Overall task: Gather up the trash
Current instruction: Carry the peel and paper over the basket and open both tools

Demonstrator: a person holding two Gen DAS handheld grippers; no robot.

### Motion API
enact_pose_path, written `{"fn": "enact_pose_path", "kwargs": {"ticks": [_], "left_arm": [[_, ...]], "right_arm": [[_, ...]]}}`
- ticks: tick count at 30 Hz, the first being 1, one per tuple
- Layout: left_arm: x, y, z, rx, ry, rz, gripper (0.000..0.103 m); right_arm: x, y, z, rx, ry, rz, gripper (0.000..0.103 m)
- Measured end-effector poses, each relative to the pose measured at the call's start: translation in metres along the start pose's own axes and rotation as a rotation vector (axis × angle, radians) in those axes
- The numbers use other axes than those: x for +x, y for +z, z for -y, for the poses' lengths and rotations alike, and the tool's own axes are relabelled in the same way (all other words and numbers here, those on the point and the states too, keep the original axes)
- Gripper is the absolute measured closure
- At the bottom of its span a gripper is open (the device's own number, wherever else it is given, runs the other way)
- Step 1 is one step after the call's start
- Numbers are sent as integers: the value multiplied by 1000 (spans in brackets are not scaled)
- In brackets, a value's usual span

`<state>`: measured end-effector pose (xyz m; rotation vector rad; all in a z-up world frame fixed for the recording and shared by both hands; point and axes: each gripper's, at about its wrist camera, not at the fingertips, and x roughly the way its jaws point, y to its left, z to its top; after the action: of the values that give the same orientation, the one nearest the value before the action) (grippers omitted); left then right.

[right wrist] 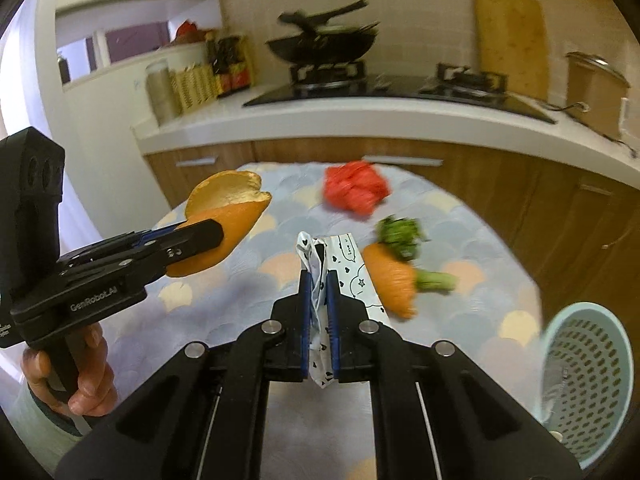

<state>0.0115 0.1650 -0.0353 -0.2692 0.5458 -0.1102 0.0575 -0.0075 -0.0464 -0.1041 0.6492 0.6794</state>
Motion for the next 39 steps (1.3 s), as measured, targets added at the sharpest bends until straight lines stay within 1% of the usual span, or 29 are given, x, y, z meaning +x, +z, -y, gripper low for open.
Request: {"fn": "enact_pose_path", "kwargs": {"ticks": [6,8,11,20,26,29,32,36,39], "left_arm": [[7,8,43,46,-77,0,77],[12,9,58,65,-93,-7,77],[25,9,84,92,-122,-27,77],[75,3,168,190,-222,-94,77],[114,-6,212,232,-276,-151,77],[142,-14,232,241,-302,-207,77],[173,-25,250,255,-326,-281,77],[199,-39,266,277,-338,-339,77],[211,-45,274,286,-340,-359,76]], "right_arm": [[-35,-3,42,75,-50,46,97],[-46,-6,56,93,-67,64,97],[-64,-14,84,126,-120,87,97],[-103,-43,167,259,-209,125,97],[-109,-66,219,355,-270,103,97],[-108,-80,241,412,-295,83,97],[-101,-97,270,490,-314,45,97],[-93,-111,293,552,-319,11,97],[-90,-115,297,564,-335,-3,97]]}}
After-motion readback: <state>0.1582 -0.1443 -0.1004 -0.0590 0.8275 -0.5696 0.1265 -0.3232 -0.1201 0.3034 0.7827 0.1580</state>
